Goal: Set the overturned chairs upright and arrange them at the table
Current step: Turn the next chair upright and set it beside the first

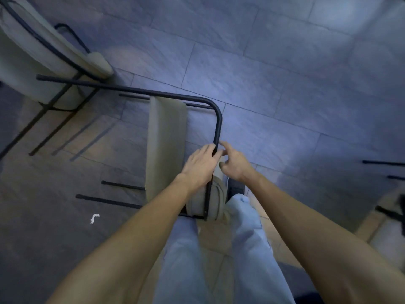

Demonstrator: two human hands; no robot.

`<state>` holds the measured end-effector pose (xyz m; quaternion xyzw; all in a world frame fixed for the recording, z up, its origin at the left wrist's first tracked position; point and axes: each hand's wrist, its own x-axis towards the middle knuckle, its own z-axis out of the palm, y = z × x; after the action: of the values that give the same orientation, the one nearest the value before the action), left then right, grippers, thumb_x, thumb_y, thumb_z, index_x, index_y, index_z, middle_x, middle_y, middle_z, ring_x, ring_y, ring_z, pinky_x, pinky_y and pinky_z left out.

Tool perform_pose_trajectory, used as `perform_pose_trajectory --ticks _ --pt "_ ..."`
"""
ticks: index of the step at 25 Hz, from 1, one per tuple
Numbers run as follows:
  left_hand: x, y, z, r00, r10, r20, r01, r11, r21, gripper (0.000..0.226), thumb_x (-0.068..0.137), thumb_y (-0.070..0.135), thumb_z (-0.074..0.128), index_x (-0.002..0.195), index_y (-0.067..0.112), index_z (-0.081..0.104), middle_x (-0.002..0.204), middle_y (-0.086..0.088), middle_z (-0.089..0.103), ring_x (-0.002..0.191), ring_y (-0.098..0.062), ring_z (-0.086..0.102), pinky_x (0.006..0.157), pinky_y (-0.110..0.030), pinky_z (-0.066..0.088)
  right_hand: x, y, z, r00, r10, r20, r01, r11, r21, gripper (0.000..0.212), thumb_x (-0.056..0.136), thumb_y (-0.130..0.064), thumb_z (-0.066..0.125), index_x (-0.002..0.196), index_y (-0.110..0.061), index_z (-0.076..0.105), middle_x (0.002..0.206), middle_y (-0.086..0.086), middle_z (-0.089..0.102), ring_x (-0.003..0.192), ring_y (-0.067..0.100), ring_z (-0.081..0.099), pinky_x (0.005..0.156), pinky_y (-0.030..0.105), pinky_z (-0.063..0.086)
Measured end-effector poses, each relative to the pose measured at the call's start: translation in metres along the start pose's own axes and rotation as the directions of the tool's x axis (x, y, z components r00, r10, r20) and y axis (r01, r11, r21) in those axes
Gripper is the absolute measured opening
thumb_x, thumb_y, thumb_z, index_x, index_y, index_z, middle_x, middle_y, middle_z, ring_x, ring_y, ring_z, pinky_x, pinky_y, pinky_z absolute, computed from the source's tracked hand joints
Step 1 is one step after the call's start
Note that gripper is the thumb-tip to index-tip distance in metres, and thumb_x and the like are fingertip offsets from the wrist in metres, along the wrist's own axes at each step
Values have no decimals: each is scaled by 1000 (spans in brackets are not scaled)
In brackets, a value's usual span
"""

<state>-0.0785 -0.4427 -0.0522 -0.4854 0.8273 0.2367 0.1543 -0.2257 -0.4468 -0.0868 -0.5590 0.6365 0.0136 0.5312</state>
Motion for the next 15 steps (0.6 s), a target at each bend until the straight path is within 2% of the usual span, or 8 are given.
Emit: perform_pose_trajectory --ticks 2,4,7,9,10,12,15 --pt "-7 -3 6 982 187 37 -190 966 176 57 86 7 59 141 12 46 137 -13 46 132 -31 40 103 -39 38 -20 18 34 995 104 -4 -104 994 25 66 83 -16 62 145 -14 37 127 16 61 114 34 60 88 29 43" --pt "-15 -5 15 936 307 173 -350 863 365 45 95 16 51 140 12 50 148 -15 40 142 -34 27 116 -42 24 -38 32 69 982 186 -19 -184 981 54 65 83 -27 68 140 -15 41 127 17 61 117 36 58 95 34 46" --pt "-13 -3 28 888 308 341 -453 712 536 43 101 23 42 143 13 45 155 -17 32 147 -41 16 121 -50 9 -52 45 108 960 273 -59 -261 951 167 88 76 -34 77 147 -15 29 139 19 50 125 37 50 102 43 44" --pt "-1 2 35 862 295 413 -499 637 587 54 102 34 43 149 10 34 155 -17 33 146 -40 19 121 -51 7 -50 51 121 945 313 -92 -277 920 279 101 71 -37 81 150 -17 20 142 18 45 128 37 47 102 48 44" --pt "6 7 39 844 293 448 -526 610 592 66 99 45 47 151 9 29 153 -17 36 145 -39 24 121 -50 9 -50 53 126 940 326 -101 -280 905 320 108 69 -37 84 151 -19 16 143 17 44 130 36 46 103 49 44" --pt "18 15 49 809 315 496 -575 598 559 89 88 63 56 150 7 25 144 -17 45 133 -35 41 114 -47 24 -50 57 135 929 356 -103 -296 880 371 117 66 -35 86 152 -24 7 145 16 43 131 35 45 103 50 45" --pt "25 27 69 763 385 519 -632 612 475 93 74 60 74 140 10 33 132 -13 48 115 -30 51 94 -42 43 -52 65 152 911 392 -126 -303 846 439 111 66 -29 88 147 -20 13 140 14 48 126 33 50 96 45 48"
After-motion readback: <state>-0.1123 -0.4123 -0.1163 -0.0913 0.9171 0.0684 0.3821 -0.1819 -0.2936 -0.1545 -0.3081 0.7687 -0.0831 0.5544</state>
